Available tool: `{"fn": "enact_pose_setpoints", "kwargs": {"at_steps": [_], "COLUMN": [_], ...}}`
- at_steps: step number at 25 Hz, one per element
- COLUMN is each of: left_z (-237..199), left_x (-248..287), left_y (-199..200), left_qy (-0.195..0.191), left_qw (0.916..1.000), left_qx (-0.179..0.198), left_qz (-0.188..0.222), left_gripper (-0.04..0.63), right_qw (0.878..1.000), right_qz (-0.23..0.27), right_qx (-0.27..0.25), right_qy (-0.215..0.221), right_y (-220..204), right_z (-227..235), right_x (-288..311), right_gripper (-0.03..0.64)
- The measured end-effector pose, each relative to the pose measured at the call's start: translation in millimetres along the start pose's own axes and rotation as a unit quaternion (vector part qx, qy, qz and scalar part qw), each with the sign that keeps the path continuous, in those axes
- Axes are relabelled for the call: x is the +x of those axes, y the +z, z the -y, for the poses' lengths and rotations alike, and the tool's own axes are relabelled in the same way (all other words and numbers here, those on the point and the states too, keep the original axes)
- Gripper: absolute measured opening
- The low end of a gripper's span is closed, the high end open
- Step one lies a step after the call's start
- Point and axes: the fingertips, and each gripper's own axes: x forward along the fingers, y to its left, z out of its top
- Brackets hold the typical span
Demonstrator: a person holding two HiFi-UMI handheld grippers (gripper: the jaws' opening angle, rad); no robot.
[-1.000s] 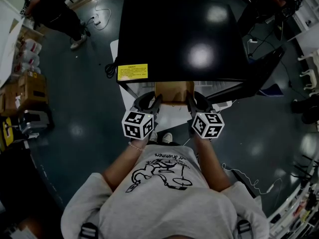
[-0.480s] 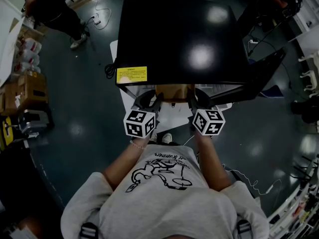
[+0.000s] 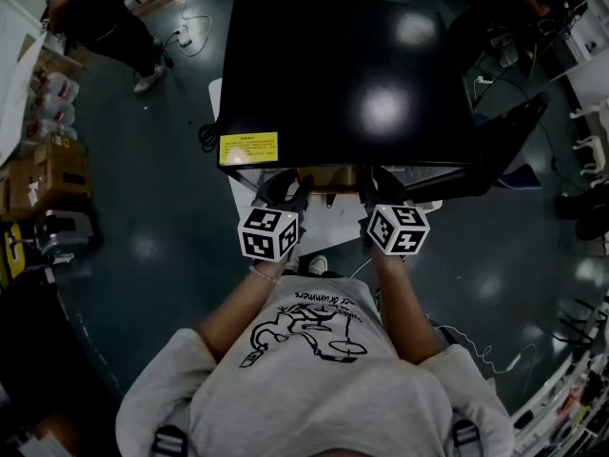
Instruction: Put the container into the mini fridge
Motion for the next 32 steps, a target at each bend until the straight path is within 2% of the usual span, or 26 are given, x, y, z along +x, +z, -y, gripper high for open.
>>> {"fn": "enact_pose_setpoints", "kwargs": {"at_steps": [32], "left_z": [-10.3], "left_x": [31.7], "left_y": [5.9], "left_qy": [0.019], "left_qw": [0.9996], "left_qx": [0.009], "left_qz": [-0.016], "left_gripper": [0.143], "right_qw": [1.000], "right_qz": [-0.020], "right_qx": [-0.014], "right_qy": [-0.001], "right_y": [8.7], "right_z": [15.0], "right_x": [28.6], "right_gripper": [0.146]}}
